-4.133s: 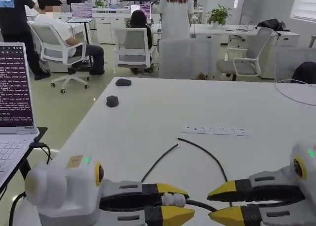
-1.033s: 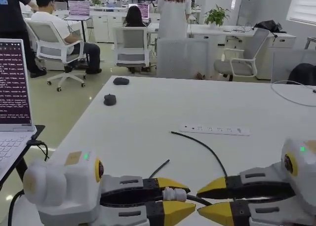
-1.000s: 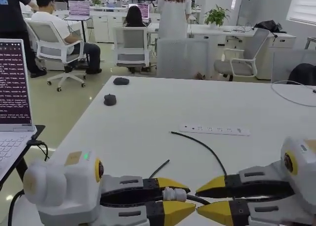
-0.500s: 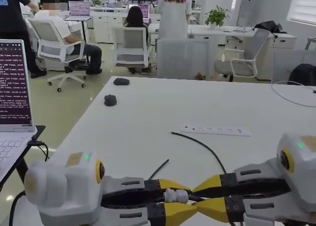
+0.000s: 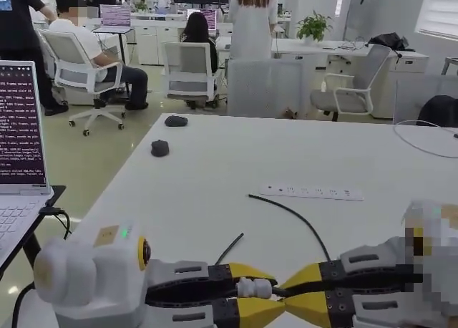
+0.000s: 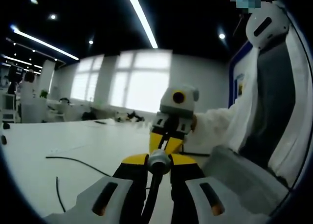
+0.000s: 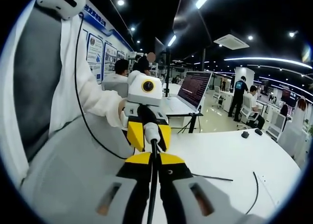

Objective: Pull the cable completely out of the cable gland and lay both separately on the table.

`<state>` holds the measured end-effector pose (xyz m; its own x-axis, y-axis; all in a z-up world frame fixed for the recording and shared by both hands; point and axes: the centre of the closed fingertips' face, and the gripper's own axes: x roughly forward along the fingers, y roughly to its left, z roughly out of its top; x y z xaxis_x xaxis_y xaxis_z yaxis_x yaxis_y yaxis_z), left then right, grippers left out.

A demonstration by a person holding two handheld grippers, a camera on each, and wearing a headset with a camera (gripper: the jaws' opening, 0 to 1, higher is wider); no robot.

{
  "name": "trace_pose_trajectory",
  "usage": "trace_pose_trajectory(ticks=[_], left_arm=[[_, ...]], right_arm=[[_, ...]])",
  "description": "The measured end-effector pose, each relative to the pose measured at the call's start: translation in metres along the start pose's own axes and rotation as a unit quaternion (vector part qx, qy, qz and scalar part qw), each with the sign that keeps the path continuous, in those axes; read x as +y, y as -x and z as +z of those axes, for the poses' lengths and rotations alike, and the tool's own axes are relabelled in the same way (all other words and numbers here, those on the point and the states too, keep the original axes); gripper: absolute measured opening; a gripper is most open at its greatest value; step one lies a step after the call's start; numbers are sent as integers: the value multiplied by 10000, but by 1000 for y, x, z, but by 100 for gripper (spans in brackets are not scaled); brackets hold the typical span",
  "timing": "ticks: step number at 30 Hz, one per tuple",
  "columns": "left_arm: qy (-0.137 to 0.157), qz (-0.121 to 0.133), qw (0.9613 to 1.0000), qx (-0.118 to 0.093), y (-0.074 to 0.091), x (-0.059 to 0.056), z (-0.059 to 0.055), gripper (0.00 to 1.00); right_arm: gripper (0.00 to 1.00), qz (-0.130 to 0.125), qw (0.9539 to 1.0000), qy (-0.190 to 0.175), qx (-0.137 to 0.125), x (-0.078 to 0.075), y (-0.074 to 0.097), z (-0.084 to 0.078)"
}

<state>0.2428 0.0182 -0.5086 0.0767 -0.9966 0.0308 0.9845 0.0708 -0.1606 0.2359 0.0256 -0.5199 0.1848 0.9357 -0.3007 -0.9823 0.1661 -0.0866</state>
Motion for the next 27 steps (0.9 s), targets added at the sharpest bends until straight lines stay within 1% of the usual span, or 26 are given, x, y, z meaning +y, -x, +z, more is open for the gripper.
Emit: trace_pose_trajectory(ticks=[9,13,16,24,27], left_arm=[[-5,22,10000,19,0,1,-1,17],[-35,31,10000,82,0,1,-3,17],[-53,37,9999,109,-1,1,-3,17],[-97,67,9998,160,1,3,-4,17],[-98,74,9998,155,1,3,-4,17]], right_arm=[[2,5,10000,46,28,-1,-1,-2],[2,9,9998,164,124,-1,-3,-6],[2,20,9998,133,113,-1,-4,-8],[2,6,9998,88,200,-2,-3,-18],[2,-21,9994,100,324,-3,0,-25]])
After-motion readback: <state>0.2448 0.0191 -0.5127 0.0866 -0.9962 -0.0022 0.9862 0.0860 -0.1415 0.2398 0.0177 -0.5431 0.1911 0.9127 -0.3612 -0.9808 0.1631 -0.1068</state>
